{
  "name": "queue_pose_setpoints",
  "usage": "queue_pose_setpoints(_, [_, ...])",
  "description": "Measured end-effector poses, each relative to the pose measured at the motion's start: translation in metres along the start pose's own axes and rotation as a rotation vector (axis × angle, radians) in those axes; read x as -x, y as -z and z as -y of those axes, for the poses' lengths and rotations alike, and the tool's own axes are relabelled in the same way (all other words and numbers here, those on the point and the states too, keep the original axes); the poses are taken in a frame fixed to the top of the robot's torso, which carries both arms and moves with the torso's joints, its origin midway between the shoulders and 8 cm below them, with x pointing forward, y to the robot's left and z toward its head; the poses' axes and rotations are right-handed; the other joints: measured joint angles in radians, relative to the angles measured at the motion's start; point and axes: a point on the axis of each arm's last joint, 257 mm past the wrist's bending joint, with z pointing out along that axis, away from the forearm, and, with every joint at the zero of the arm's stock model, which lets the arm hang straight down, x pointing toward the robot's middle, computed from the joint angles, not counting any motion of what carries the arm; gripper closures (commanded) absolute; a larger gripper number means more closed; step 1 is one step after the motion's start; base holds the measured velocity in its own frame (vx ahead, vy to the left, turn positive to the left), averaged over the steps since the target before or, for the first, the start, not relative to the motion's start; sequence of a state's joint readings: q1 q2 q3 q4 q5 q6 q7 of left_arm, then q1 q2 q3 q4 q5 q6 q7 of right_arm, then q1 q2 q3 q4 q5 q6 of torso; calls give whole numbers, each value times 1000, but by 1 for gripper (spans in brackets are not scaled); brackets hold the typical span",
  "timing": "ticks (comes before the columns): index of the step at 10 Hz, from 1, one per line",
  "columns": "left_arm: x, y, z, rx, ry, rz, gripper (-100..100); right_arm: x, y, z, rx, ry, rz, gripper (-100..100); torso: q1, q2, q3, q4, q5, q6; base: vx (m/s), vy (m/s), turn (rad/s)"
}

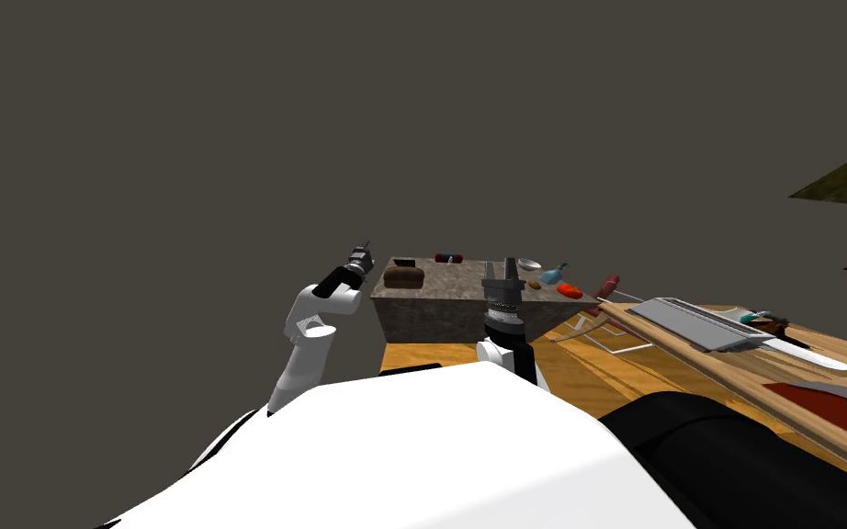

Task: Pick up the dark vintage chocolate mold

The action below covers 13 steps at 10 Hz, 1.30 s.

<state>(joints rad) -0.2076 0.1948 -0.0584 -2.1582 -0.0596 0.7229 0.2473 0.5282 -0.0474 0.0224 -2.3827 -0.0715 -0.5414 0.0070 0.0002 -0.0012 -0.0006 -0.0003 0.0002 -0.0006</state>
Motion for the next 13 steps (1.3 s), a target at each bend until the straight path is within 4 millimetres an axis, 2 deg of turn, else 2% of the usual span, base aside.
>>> queue_pose_setpoints(13, [-12,-17,-23,210,97,34,-100,0,0,0,0,0,0,0,0,-1,0,0,0,0,20,-1,-65])
